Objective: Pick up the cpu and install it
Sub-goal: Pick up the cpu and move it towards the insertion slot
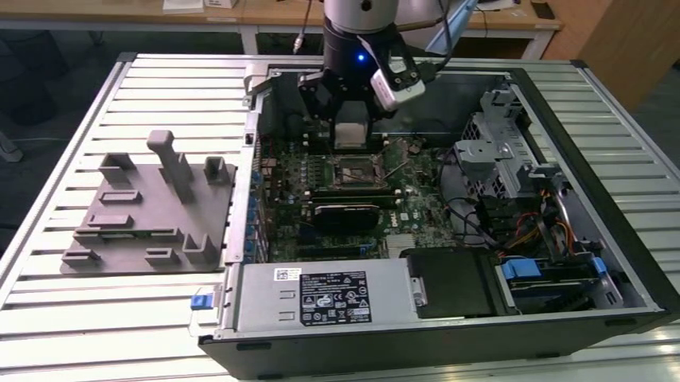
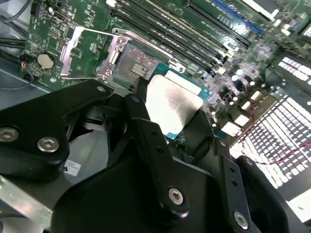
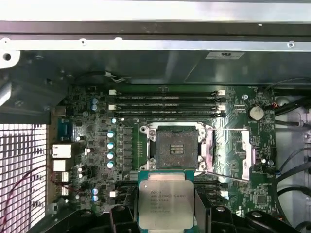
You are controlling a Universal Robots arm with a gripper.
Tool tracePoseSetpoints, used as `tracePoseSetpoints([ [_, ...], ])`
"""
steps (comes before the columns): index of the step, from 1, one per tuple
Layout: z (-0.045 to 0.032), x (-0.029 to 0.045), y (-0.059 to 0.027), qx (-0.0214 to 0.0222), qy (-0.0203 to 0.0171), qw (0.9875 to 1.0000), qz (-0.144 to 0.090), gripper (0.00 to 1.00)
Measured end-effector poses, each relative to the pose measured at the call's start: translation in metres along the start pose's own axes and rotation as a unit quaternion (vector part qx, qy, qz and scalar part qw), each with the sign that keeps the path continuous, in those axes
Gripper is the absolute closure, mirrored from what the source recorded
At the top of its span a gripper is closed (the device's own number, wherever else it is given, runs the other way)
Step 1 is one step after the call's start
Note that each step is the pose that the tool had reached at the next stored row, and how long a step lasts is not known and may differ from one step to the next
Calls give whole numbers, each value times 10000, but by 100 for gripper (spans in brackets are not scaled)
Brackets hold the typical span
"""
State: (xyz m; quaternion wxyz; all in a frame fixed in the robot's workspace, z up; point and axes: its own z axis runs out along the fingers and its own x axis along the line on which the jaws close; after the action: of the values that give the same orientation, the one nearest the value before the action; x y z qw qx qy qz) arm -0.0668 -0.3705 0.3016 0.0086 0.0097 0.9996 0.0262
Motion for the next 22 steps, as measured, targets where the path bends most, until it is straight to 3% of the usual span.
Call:
tracePoseSetpoints([
  [14, 207, -214, 56, 1, 67, 10000, 3, 46],
  [22, 325, -287, 53, 2, 92, 10000, 4, 46],
])
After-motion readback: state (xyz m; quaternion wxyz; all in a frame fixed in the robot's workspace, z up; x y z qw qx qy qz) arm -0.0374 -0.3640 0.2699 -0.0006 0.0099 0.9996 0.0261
